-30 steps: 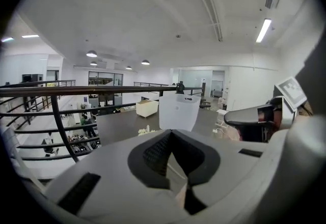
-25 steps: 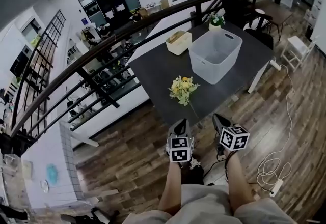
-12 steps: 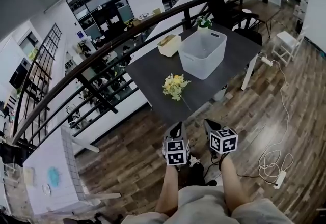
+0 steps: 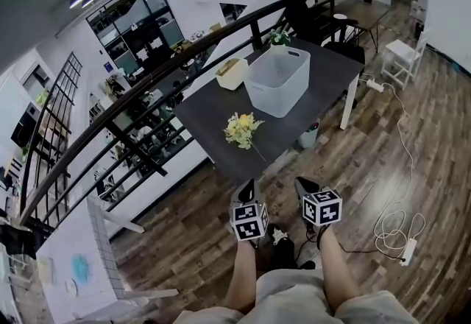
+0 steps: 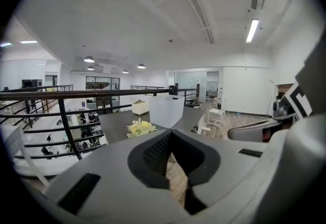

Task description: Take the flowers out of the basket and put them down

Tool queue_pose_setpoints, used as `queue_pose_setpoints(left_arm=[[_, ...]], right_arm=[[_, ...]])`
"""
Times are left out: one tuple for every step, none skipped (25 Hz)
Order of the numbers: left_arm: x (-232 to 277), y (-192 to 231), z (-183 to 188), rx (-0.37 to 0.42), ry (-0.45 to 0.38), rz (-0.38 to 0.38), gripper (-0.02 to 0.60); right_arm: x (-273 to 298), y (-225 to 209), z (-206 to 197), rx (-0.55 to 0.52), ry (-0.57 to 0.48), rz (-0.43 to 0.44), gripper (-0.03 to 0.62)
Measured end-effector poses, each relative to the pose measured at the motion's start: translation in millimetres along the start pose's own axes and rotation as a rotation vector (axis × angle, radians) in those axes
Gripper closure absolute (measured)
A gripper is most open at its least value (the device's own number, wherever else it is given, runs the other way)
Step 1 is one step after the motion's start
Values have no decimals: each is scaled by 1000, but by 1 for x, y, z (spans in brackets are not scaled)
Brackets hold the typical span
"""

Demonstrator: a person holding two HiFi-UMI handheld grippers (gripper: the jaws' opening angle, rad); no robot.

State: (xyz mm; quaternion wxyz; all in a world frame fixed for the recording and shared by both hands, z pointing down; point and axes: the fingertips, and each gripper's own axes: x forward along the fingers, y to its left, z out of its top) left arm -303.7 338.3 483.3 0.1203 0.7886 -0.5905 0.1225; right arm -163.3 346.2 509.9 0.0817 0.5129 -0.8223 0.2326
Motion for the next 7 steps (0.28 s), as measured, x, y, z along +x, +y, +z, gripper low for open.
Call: queue_pose_setpoints(left_arm=[[1, -3, 2, -4, -5, -1, 558], [1, -6, 3, -9, -9, -2, 558], [1, -9, 4, -15, -14, -2, 558], [1, -11, 5, -21, -18, -2, 558], [2, -13, 6, -25, -22, -1, 558], [2, -15, 7, -29, -25, 0, 558], [2, -16, 8, -33, -28, 1, 558]], right_arm=[[-4, -3, 1, 2, -5, -6, 586], [-7, -6, 2, 5, -10, -12, 586], [-10, -8, 3, 6, -14, -16, 586], [-13, -9, 3, 7, -16, -18, 586], [-15, -10, 4, 8, -19, -18, 586], [-18, -11, 5, 10, -21, -18, 586], [-20, -12, 6, 12, -24, -17, 586]])
